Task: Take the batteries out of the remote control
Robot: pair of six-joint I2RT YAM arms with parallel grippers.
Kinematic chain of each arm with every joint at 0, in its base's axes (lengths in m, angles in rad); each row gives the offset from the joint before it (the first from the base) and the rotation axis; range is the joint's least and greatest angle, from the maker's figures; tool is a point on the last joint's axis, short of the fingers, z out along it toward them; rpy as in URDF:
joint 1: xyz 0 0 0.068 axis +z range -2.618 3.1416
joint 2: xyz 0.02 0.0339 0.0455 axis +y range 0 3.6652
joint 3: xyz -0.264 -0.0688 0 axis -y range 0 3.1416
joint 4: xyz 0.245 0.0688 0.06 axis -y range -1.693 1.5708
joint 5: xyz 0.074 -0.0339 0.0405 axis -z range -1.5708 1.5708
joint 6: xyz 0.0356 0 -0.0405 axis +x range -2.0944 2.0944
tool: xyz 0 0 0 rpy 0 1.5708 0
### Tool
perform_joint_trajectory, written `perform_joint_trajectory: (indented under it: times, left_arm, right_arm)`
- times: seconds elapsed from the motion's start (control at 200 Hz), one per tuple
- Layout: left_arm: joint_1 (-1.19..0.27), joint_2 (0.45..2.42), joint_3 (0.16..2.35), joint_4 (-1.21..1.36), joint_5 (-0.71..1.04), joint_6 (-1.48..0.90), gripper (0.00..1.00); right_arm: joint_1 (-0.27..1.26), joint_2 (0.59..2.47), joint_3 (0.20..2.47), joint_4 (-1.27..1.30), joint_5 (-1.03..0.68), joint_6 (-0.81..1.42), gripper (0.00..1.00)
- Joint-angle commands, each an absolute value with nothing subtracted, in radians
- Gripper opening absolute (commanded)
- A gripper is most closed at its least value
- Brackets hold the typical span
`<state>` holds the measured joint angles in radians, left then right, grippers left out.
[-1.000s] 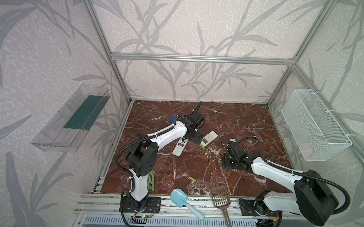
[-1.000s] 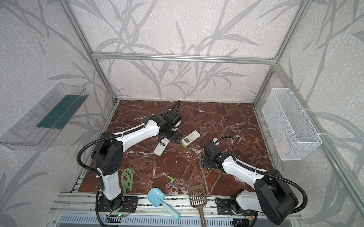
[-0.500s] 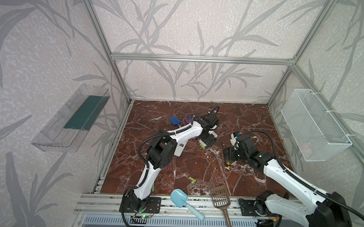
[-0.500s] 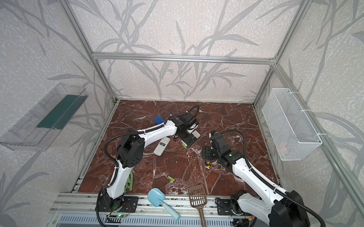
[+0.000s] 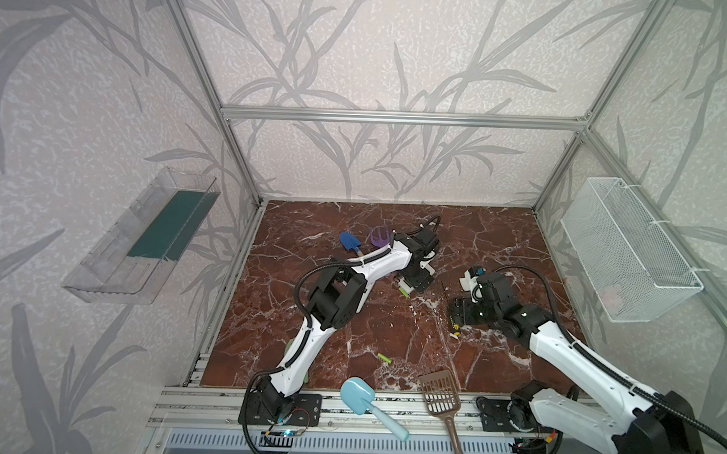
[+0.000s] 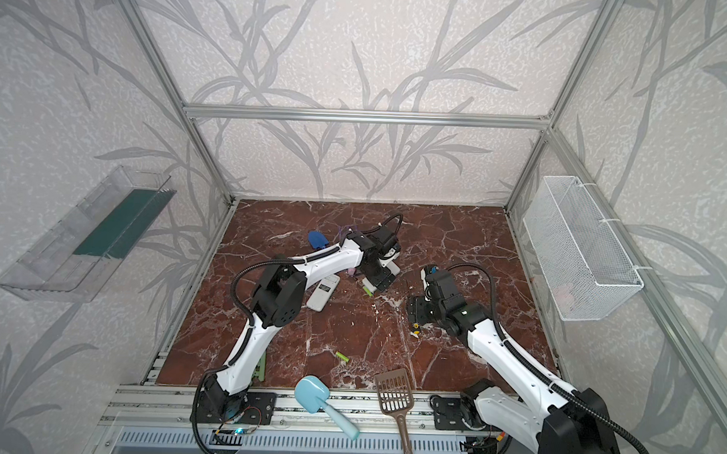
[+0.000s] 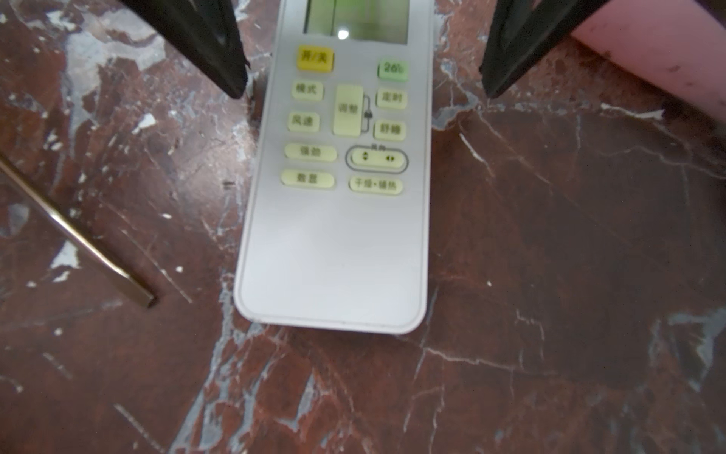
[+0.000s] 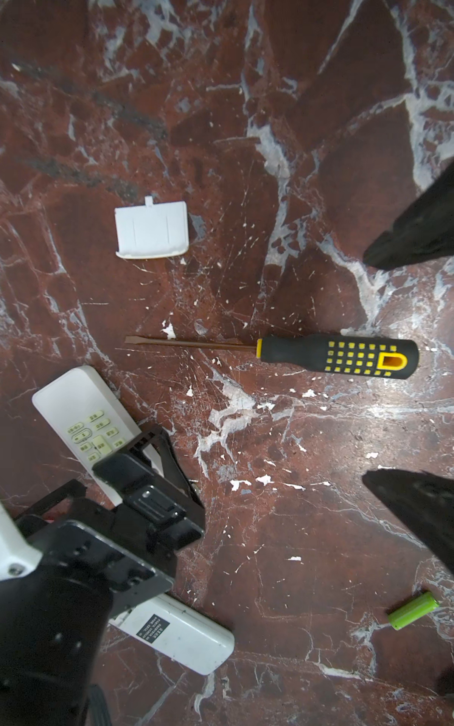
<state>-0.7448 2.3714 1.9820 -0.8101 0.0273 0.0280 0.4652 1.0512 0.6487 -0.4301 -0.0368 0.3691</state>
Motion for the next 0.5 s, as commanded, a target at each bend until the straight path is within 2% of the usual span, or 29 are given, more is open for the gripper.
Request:
perform_joint_trajectory:
  times: [0.0, 0.155, 0.355, 0.495]
  left_arm:
    - [-0.743, 2.393, 2.015, -0.855, 0.020, 0.048, 0.88]
    - [-0.743, 2.408, 2.035, -0.853, 0.011, 0.050, 0.80]
    - [-0.742, 2.417, 2.058, -0.842, 0.000, 0.054, 0.63]
    - [-0.742, 2.415, 2.068, -0.837, 0.000, 0.060, 0.56]
  right_arm:
    - [0.456, 1.031, 0.636, -0.429, -0.052, 0.361, 0.80]
    - [0.453, 1.029, 0.632, -0.418, -0.058, 0.362, 0.79]
    - [0.453, 1.023, 0.621, -0.403, -0.067, 0.375, 0.79]
    - [0.454, 1.015, 0.617, -0.405, -0.067, 0.377, 0.79]
